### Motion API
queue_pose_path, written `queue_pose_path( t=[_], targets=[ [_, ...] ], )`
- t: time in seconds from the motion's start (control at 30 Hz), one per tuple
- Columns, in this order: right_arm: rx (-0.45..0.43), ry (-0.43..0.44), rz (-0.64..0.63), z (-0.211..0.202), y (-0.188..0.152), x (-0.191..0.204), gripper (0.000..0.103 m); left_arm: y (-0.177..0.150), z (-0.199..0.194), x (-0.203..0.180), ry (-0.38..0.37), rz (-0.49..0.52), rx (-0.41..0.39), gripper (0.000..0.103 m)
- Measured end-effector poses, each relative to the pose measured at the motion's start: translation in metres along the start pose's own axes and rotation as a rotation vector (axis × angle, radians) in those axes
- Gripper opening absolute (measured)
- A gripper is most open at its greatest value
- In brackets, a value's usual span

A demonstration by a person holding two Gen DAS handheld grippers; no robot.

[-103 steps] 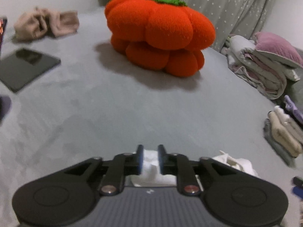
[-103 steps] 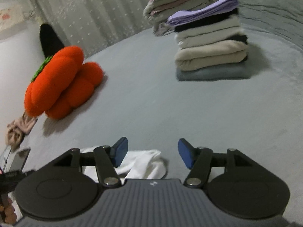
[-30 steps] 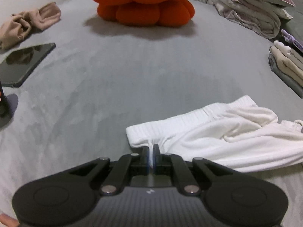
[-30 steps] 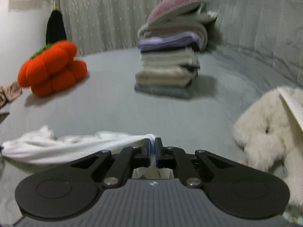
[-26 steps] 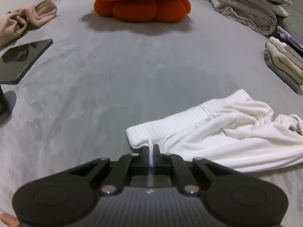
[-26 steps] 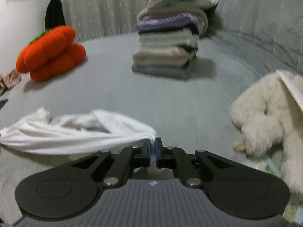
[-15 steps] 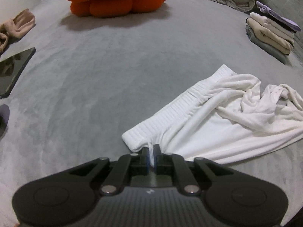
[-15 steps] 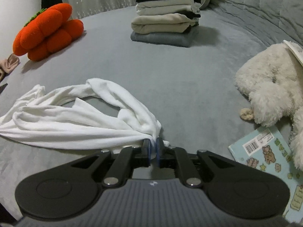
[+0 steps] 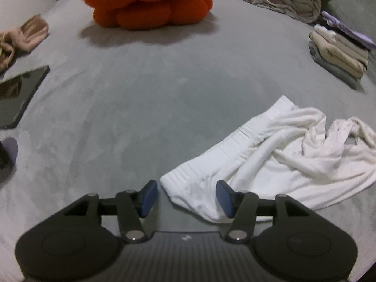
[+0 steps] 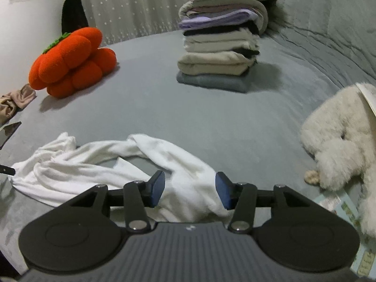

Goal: Fold clothes
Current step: 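Grasp the garment waistband with the left gripper while the right gripper grasps nearby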

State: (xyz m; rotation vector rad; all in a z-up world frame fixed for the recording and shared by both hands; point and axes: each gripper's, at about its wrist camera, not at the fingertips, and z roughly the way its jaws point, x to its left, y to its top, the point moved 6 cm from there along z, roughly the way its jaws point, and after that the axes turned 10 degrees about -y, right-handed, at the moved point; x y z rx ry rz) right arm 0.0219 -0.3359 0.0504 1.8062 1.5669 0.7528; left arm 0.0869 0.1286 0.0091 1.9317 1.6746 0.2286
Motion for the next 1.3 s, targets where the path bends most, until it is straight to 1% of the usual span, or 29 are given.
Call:
queue_pose_path(
  t=[0.1,0.17,0.23,0.27,0.47,0.6,0.7,0.83,1.0,1.13,1.23,1.3],
  targets=[
    [-0.038,0.014,0.006,-0.006,0.014,0.006,0.052,0.0,0.003,0.003,-0.024,-0.05,-0.006,0.055],
    [-0.056,0.041,0.039,-0.008,0.024,0.009,0.053,-0.001,0.006,0.006,-0.029,-0.082,-0.007,0.052],
    [-0.048,0.082,0.077,-0.005,0.031,0.016,0.053,-0.003,0.009,0.009,-0.019,-0.106,-0.008,0.047],
    [-0.04,0.105,0.096,-0.003,0.034,0.02,0.053,-0.004,0.011,0.011,-0.016,-0.122,-0.012,0.046],
    [0.044,0.221,0.142,0.021,0.04,0.065,0.053,-0.005,0.011,0.016,-0.03,-0.205,-0.05,0.042],
    [0.106,0.261,0.103,0.04,0.049,0.107,0.053,-0.007,0.01,0.021,-0.051,-0.257,-0.073,0.04],
    [0.151,0.289,0.067,0.054,0.056,0.139,0.053,-0.006,0.009,0.027,-0.082,-0.307,-0.083,0.037],
    [0.212,0.325,0.019,0.072,0.065,0.182,0.053,-0.006,0.007,0.04,-0.152,-0.401,-0.088,0.034],
    [0.263,0.304,-0.024,0.09,0.064,0.205,0.053,-0.006,0.008,0.049,-0.212,-0.481,-0.086,0.032],
    [0.301,0.28,-0.057,0.104,0.062,0.221,0.052,-0.006,0.009,0.047,-0.226,-0.487,-0.085,0.032],
    [0.33,0.262,-0.081,0.115,0.06,0.232,0.041,-0.008,0.009,0.048,-0.237,-0.487,-0.085,0.032],
    [0.349,0.25,-0.097,0.121,0.059,0.239,0.037,-0.009,0.009,0.049,-0.247,-0.489,-0.084,0.032]
  ],
)
